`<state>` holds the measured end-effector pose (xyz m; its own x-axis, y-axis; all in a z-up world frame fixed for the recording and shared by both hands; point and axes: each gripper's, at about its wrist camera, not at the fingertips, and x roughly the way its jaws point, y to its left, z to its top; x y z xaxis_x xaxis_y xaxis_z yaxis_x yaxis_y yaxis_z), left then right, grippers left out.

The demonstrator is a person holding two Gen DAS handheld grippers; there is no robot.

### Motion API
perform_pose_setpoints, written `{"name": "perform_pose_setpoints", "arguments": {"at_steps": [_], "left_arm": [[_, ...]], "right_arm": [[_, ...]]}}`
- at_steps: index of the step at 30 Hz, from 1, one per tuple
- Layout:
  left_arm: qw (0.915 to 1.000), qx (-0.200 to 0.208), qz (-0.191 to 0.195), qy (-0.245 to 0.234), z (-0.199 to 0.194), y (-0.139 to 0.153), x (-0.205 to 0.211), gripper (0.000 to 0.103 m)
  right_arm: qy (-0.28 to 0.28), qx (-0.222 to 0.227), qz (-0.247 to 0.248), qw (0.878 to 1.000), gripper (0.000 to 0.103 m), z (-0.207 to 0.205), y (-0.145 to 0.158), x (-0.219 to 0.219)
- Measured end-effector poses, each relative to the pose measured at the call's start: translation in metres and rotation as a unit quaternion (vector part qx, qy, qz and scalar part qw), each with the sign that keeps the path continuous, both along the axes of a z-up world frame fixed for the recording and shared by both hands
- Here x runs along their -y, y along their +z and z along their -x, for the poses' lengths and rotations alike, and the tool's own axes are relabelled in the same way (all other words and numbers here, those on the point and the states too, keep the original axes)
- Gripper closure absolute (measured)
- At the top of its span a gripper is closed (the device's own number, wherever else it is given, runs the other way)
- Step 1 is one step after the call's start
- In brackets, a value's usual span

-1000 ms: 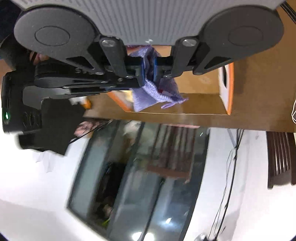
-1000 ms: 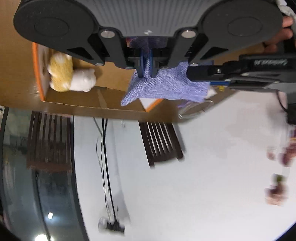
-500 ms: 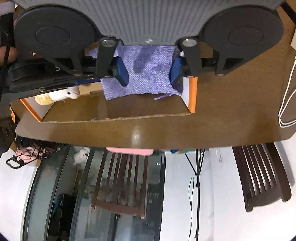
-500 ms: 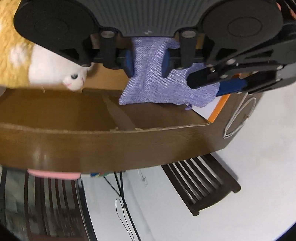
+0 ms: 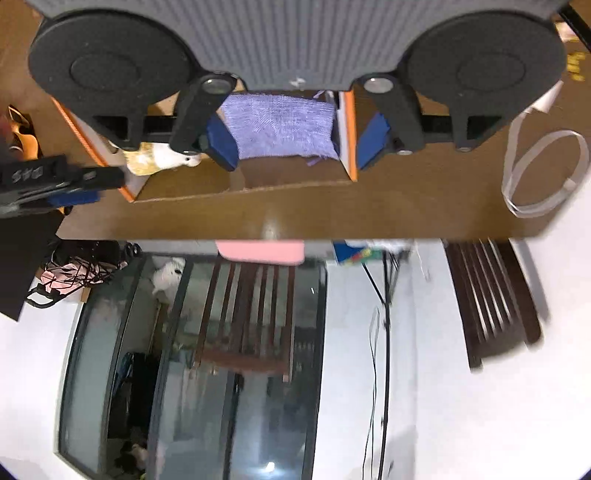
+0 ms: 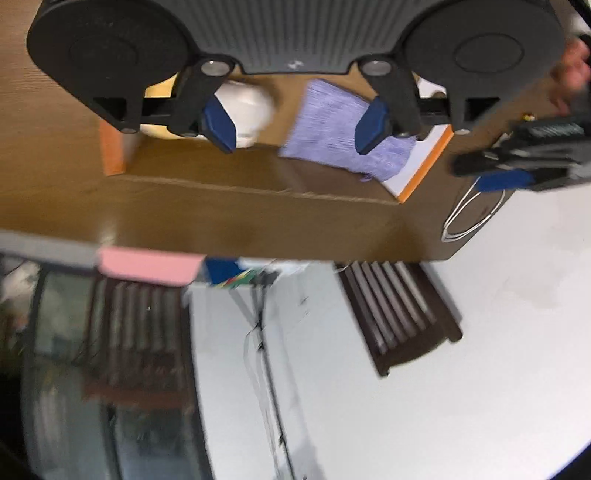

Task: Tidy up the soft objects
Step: 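Carry the lavender pouch with the left tool into the box and release, then reach the left tool to the pink sponge block and grasp it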

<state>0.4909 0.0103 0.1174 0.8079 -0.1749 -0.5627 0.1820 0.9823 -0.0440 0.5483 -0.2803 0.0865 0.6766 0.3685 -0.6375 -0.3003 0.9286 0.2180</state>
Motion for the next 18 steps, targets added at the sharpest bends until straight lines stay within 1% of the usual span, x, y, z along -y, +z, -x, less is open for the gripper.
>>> {"name": "perform_pose_setpoints", "arguments": {"at_steps": [1,2,4,5,7,10,13,15,18], "left_arm": [[0.9999,0.009,-0.008,0.001,0.013,0.008,0.001,0.023],[0.9997,0.019,-0.017,0.001,0.028,0.016,0.003,0.022],[0.9991,0.031,-0.028,-0.002,0.050,0.029,0.009,0.021],[0.9989,0.034,-0.031,-0.003,0.061,0.033,0.012,0.019],[0.9986,0.038,-0.035,-0.006,0.082,0.042,0.018,0.018],[0.9983,0.043,-0.038,-0.006,0.107,0.049,0.029,0.018],[0.9981,0.054,-0.030,0.000,0.135,0.046,0.034,0.018],[0.9969,0.073,-0.028,0.008,0.167,0.037,0.038,0.018],[0.9953,0.096,0.002,0.010,0.213,0.018,0.032,0.014]], "right_arm": [[-0.008,0.009,0.006,1.000,0.021,0.012,0.009,0.011],[-0.015,0.019,0.011,1.000,0.020,0.028,0.018,0.024],[-0.024,0.034,0.019,0.999,0.019,0.054,0.033,0.042],[-0.029,0.039,0.021,0.999,0.018,0.068,0.039,0.052],[-0.036,0.046,0.024,0.998,0.016,0.092,0.049,0.068],[-0.040,0.062,0.044,0.996,0.016,0.123,0.058,0.079],[-0.036,0.081,0.029,0.996,0.016,0.153,0.062,0.084],[-0.030,0.103,0.021,0.994,0.016,0.176,0.059,0.084],[-0.015,0.148,0.011,0.989,0.011,0.220,0.047,0.082]]}}
